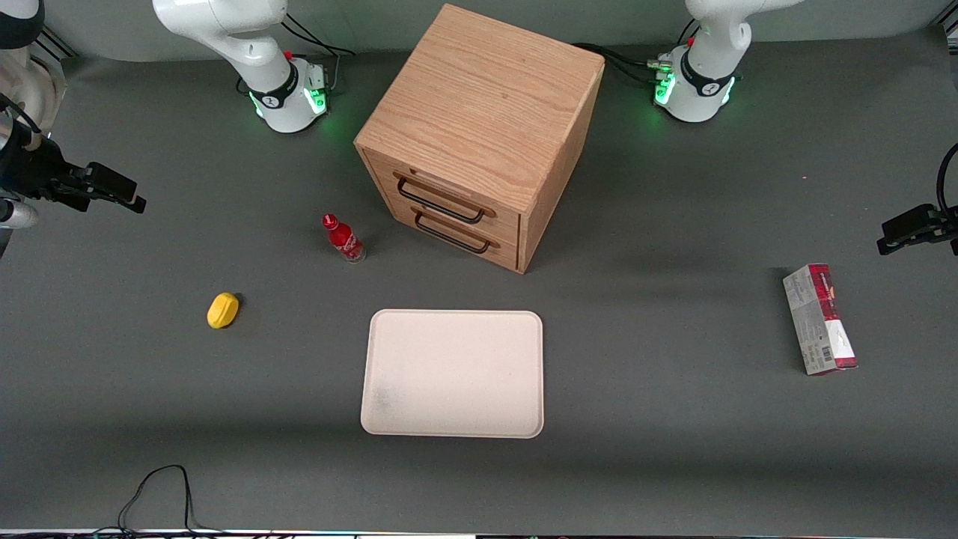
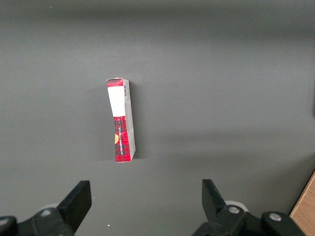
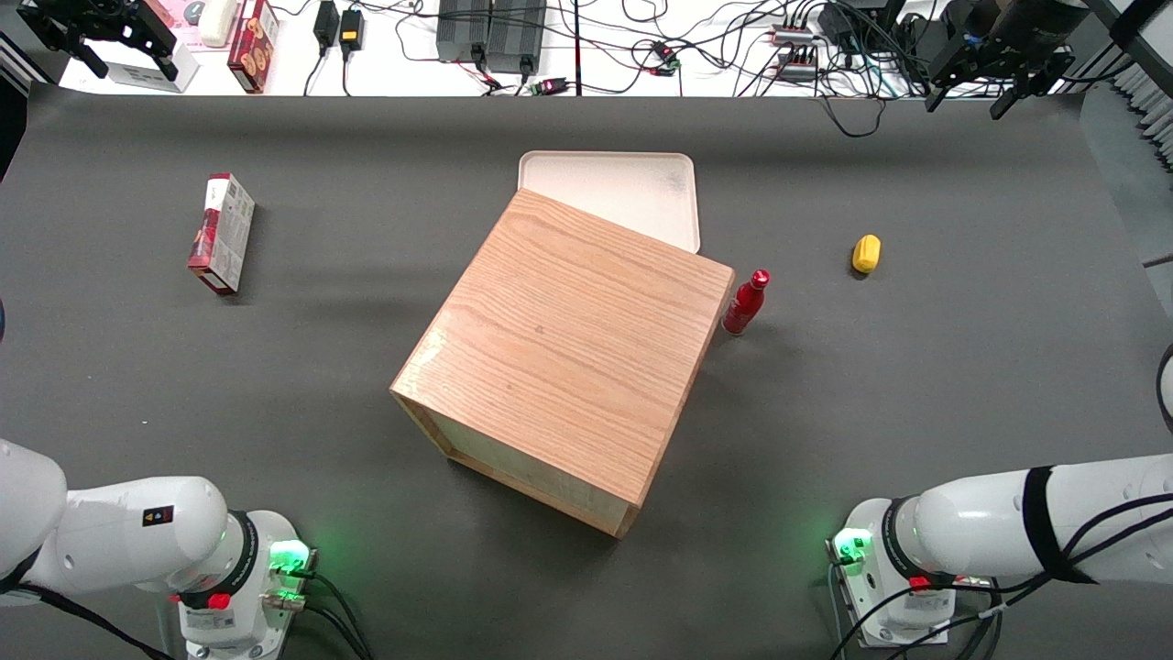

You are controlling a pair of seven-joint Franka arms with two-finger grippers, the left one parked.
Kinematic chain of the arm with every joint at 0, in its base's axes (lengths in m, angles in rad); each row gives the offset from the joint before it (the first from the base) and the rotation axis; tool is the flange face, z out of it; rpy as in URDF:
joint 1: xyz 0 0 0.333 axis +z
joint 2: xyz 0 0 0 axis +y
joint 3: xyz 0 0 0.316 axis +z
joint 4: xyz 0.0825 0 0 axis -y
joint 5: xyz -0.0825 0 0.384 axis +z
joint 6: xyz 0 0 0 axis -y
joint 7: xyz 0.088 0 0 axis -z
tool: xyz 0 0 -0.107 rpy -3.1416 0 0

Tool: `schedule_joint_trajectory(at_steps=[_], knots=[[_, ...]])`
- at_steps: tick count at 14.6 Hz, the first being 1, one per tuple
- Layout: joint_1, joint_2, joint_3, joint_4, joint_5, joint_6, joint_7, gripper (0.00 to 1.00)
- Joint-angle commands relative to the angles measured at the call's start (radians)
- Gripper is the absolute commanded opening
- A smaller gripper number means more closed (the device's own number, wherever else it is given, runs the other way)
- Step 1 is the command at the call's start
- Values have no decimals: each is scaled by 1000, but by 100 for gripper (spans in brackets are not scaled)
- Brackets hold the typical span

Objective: Place coke bottle on tray
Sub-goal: 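Move the right gripper toward the red Coca-Cola bottle, then lower the open right gripper over the bottle and close on it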

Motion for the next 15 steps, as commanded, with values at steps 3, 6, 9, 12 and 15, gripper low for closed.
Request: schedule_joint_trajectory(at_steps=[3, 6, 9, 12, 15], knots=[[2, 10, 2, 18, -13, -9, -8, 100], [3, 10, 48, 17, -15, -7, -1, 100], [8, 14, 133, -5, -1, 33, 106, 100], [11, 10, 248, -133, -1, 138, 207, 100], [16, -16, 329, -325, -3, 336, 293, 100]])
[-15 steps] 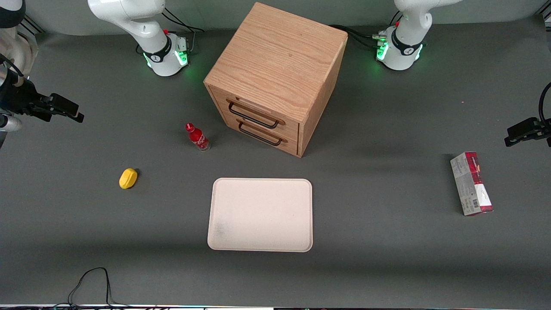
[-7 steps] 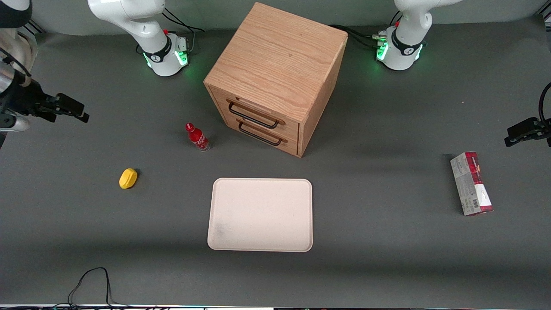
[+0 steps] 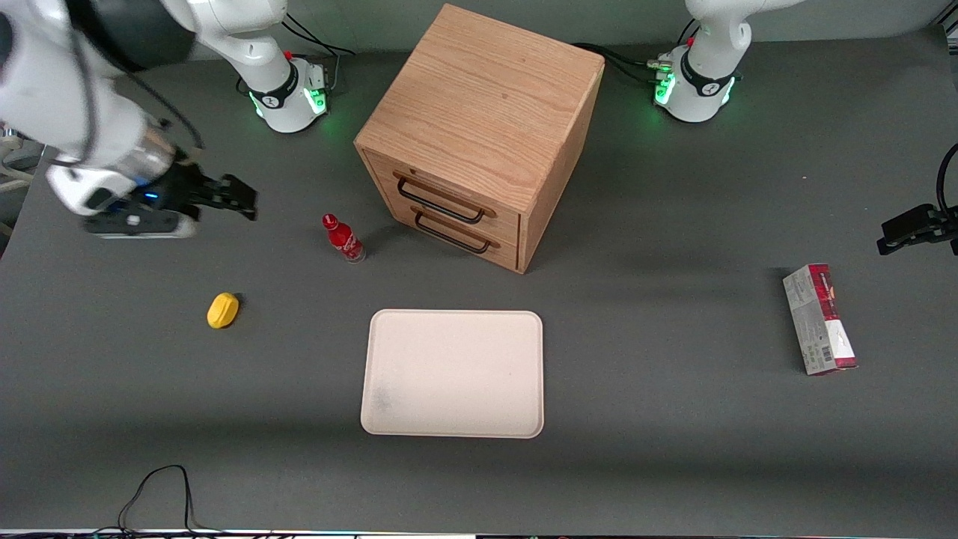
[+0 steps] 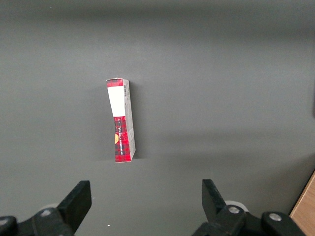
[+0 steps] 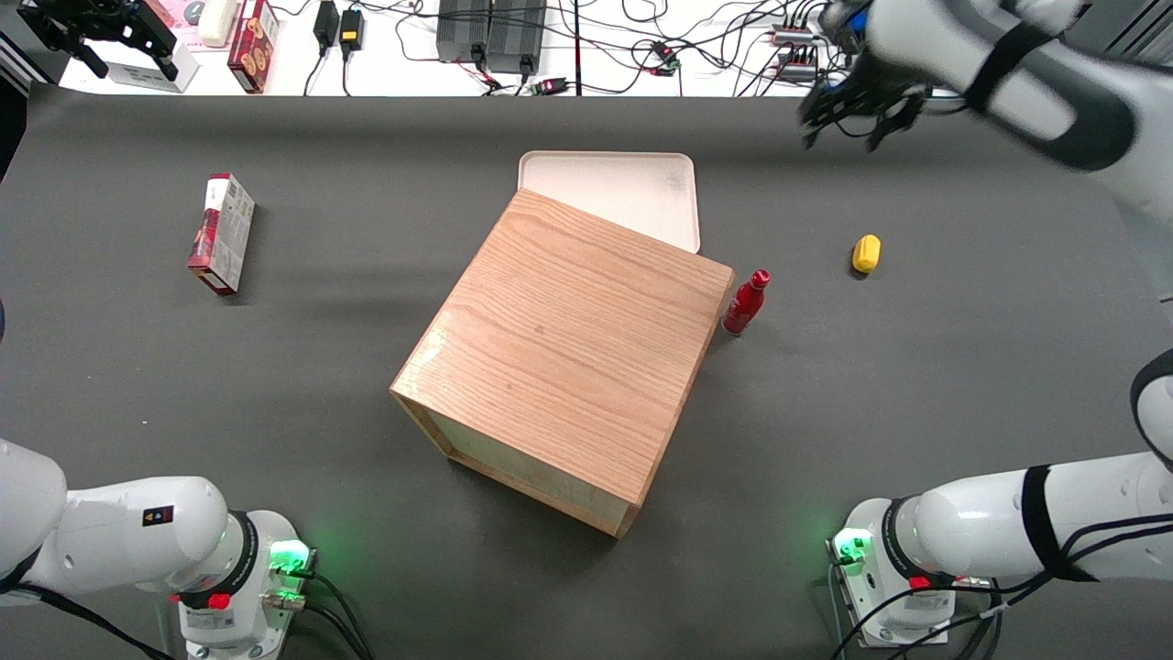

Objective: Place coke bottle on tray
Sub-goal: 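Lower the open right gripper over the bottle and close on it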

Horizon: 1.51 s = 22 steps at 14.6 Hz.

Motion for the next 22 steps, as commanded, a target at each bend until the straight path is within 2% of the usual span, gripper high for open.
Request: schedule_joint_trajectory(at_steps=[1, 11, 18, 19, 21, 22], knots=[[4, -40, 33, -187, -4, 157, 37, 100], [16, -43, 116, -563, -2, 588, 50, 100], [16, -31, 142, -617, -2, 650, 55, 99], [16, -31, 142, -617, -2, 650, 55, 91], [15, -29, 142, -617, -2, 646, 56, 52], [16, -29, 143, -615, -2, 639, 56, 36]])
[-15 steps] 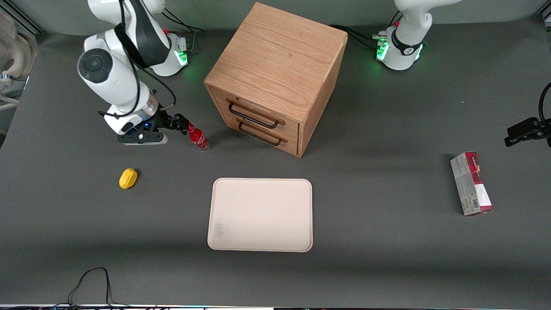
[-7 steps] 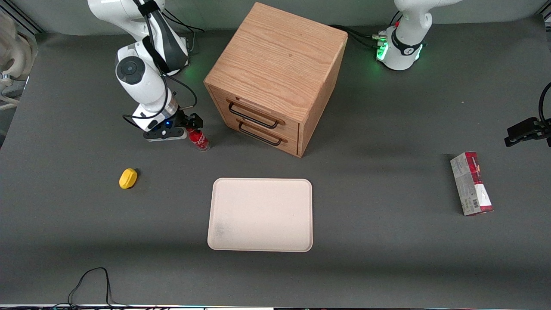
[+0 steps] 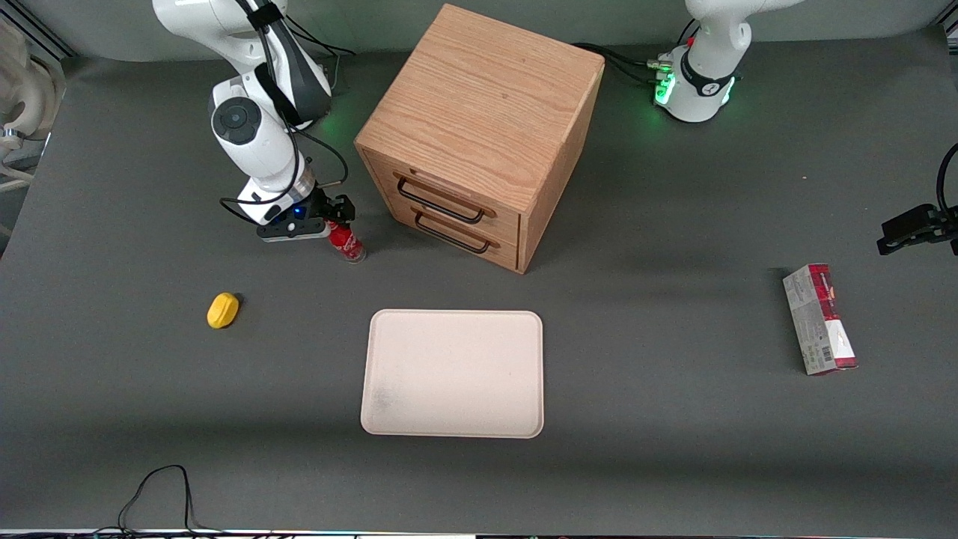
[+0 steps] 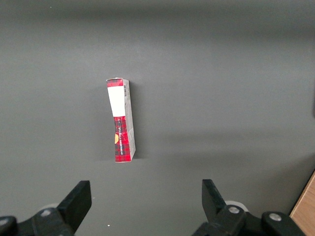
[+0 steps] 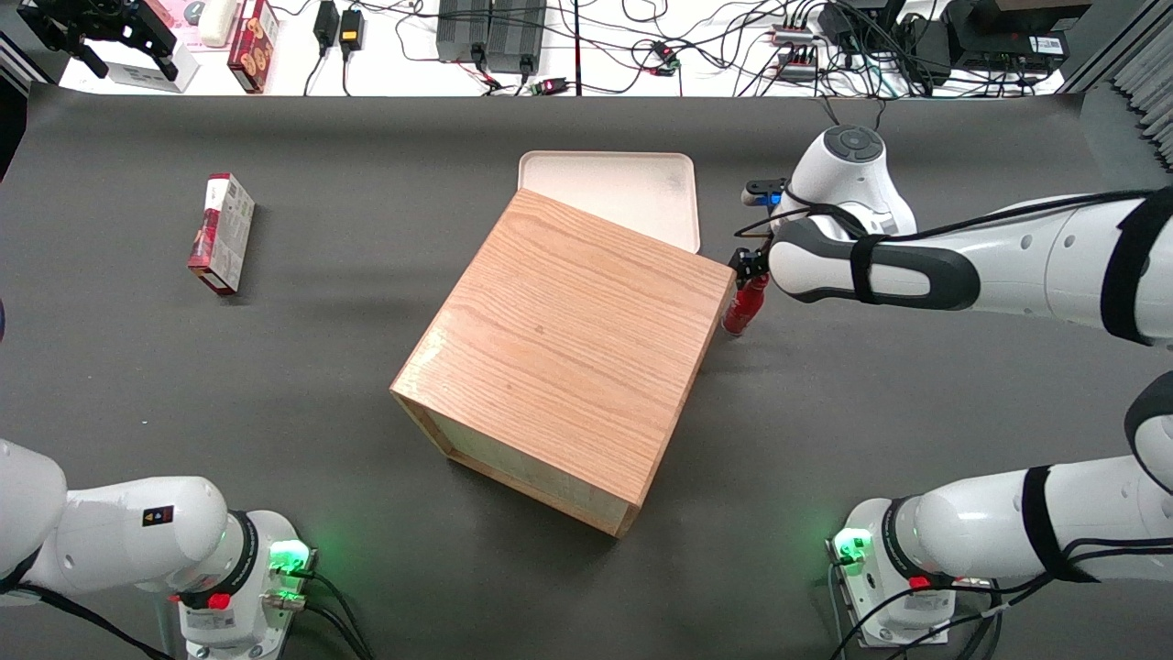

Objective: Place coke bottle on tray
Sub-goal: 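Lower the open right gripper over the bottle and close on it, then lift the bottle and carry it with the right gripper to the tray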

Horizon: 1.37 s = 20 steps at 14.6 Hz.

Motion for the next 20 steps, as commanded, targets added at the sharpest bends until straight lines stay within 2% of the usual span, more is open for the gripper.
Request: schedule_joint_trajectory(at_steps=[1, 2, 3, 7, 9, 14, 16, 17, 20], knots=[[3, -20, 9, -17, -2, 5, 27, 21], [2, -18, 11, -17, -2, 2, 42, 5], [0, -18, 11, -16, 0, 1, 47, 0], [-21, -18, 9, 18, 1, -5, 46, 0], [-37, -14, 6, 120, 1, -112, 35, 0], [-103, 98, -1, 582, -11, -514, 23, 0], [-107, 169, -3, 790, -39, -680, 17, 0], [-107, 212, -3, 892, -65, -744, 17, 0], [-94, 356, -6, 1160, -89, -855, 17, 0]])
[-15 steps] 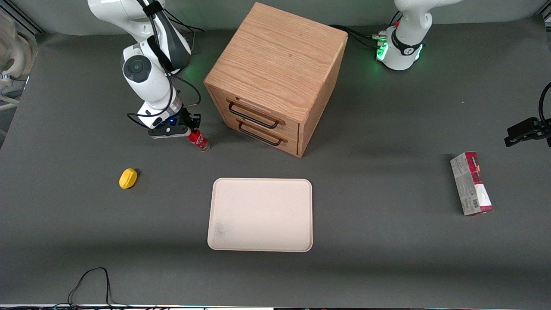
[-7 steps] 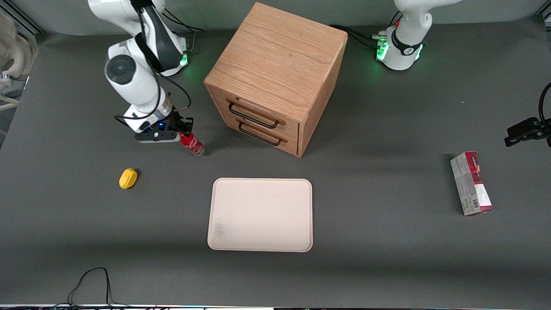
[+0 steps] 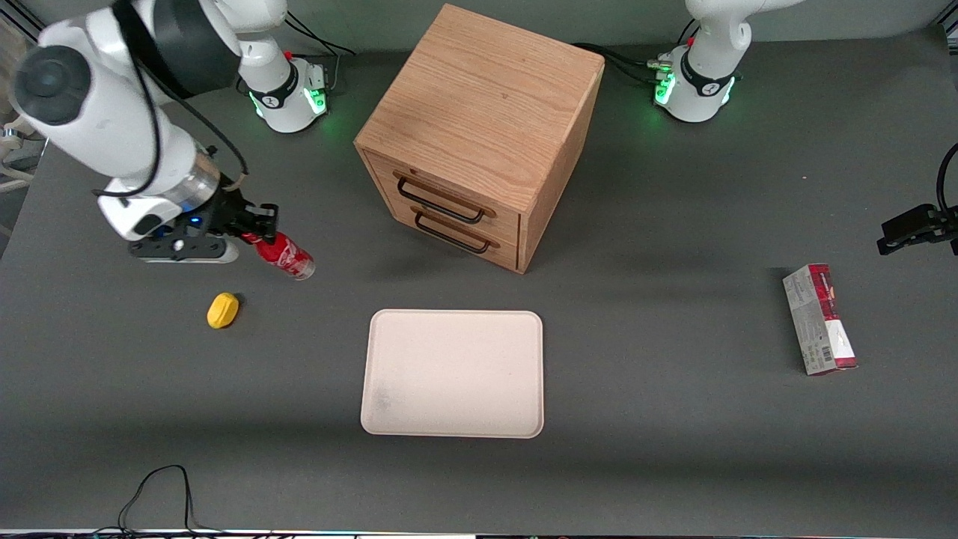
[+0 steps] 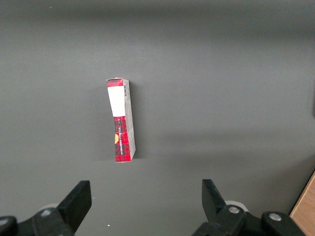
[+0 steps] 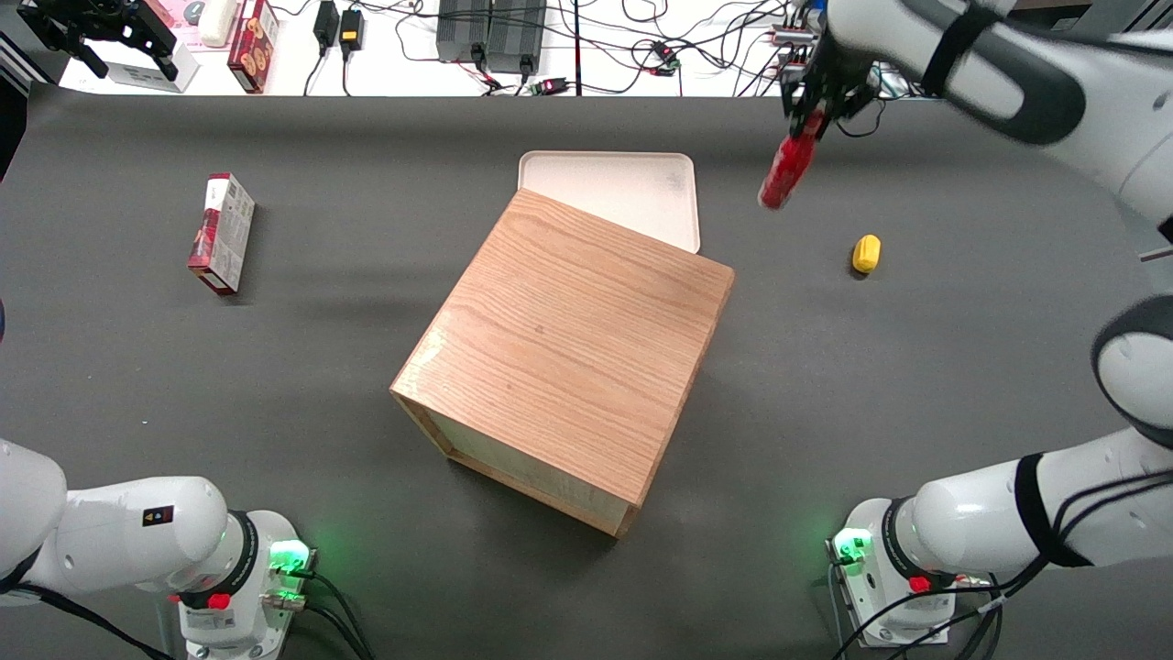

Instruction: Place coke bottle on tray

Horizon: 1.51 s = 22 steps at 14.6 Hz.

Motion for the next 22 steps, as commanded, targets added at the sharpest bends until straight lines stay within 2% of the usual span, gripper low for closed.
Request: schedule_joint_trajectory(at_steps=[1, 4, 6, 11, 13, 16, 22], knots=[[30, 212, 1, 333, -41, -96, -2, 0], [44, 337, 1, 528, -66, -82, 6, 0], [46, 398, 6, 588, -72, -24, 9, 0], [82, 559, 13, 584, -112, 229, 23, 0], [105, 630, 15, 581, -179, 292, 23, 0], [127, 694, 18, 576, -245, 321, 23, 0], [135, 734, 18, 492, -252, 461, 55, 0]])
